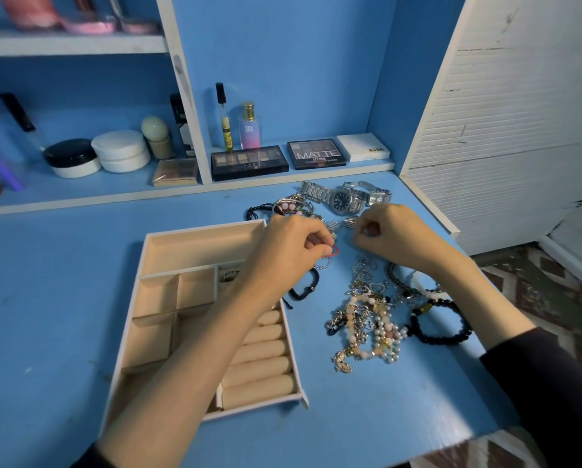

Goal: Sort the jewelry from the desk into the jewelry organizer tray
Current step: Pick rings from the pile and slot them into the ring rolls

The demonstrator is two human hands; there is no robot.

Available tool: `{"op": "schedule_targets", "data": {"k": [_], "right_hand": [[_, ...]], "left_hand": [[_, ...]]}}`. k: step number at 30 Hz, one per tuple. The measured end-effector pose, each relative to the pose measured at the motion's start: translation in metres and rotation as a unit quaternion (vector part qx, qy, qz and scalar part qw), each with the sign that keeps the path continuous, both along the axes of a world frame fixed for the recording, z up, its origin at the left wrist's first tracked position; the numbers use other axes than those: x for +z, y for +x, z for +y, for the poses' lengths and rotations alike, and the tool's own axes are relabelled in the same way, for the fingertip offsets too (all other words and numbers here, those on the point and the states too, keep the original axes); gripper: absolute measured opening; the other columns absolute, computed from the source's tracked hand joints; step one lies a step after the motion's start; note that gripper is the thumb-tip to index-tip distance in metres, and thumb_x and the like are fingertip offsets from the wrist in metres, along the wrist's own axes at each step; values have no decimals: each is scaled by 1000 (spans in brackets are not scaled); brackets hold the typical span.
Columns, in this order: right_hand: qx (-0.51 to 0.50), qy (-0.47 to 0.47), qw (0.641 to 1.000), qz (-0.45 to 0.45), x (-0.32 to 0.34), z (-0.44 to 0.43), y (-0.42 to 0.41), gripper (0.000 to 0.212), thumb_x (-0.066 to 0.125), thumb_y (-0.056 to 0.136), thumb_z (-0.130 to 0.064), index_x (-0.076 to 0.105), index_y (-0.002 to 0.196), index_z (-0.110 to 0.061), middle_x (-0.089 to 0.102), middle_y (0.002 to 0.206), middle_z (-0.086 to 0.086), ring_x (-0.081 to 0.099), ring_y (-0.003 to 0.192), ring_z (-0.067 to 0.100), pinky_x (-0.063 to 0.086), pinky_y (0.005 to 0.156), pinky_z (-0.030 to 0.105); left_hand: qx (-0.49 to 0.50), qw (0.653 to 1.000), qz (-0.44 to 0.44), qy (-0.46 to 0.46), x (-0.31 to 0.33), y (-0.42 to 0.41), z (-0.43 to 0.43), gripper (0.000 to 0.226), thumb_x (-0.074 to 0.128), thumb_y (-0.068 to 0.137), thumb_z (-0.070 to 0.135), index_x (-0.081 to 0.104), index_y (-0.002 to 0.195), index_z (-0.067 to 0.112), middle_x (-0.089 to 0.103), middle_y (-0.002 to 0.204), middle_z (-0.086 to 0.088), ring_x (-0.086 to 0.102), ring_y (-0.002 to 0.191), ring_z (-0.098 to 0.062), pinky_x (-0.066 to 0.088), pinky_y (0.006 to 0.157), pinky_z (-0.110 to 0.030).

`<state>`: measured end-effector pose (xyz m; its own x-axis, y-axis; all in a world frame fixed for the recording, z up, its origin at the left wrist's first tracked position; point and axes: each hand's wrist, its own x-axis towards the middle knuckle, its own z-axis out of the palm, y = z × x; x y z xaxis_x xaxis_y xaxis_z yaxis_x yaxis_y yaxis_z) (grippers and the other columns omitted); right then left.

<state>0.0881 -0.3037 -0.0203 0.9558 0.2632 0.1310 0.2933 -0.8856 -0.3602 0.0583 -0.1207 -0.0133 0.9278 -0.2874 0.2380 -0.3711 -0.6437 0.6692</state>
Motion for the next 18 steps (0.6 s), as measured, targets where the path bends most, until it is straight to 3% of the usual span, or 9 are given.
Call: {"op": "schedule_targets", "data": {"k": [2,6,10,13,18], "right_hand": [[-3,14,1000,1,3,-5,1,1,62,82,-19,62,82,-20,49,65,-9,46,63,13,37,62,29],[19,-33,998,45,12,-14,6,24,69,79,-28,68,103,-22,57,82,2,49,74,16,40,68,29],[39,-53,994,82,19,-12,12,24,75,74,-32,69,97,-29,53,83,0,48,76,15,38,68,28],[42,-58,992,107,22,-8,17,18,76,73,-28,68,89,-30,53,80,-2,49,72,14,41,67,29],[42,-81,984,155,26,0,25,12,75,74,-21,69,85,-23,57,72,-12,50,66,5,36,58,19]], "left_hand": [[1,1000,-4,-5,-1,-1,0,6,71,78,14,73,83,16,64,70,9,57,64,2,43,66,-2],[-1,1000,-2,-18,-1,-1,0,6,71,78,14,74,82,17,62,67,15,56,61,5,43,64,-2],[-6,1000,2,-28,-1,-2,0,5,71,78,14,73,82,17,59,64,20,54,64,13,39,61,0],[-3,1000,0,-24,-2,-1,1,6,71,78,15,73,83,18,60,66,17,55,61,9,39,61,0],[2,1000,-1,-22,-2,-1,1,6,71,79,14,73,83,18,62,67,14,56,62,6,40,62,0]]}}
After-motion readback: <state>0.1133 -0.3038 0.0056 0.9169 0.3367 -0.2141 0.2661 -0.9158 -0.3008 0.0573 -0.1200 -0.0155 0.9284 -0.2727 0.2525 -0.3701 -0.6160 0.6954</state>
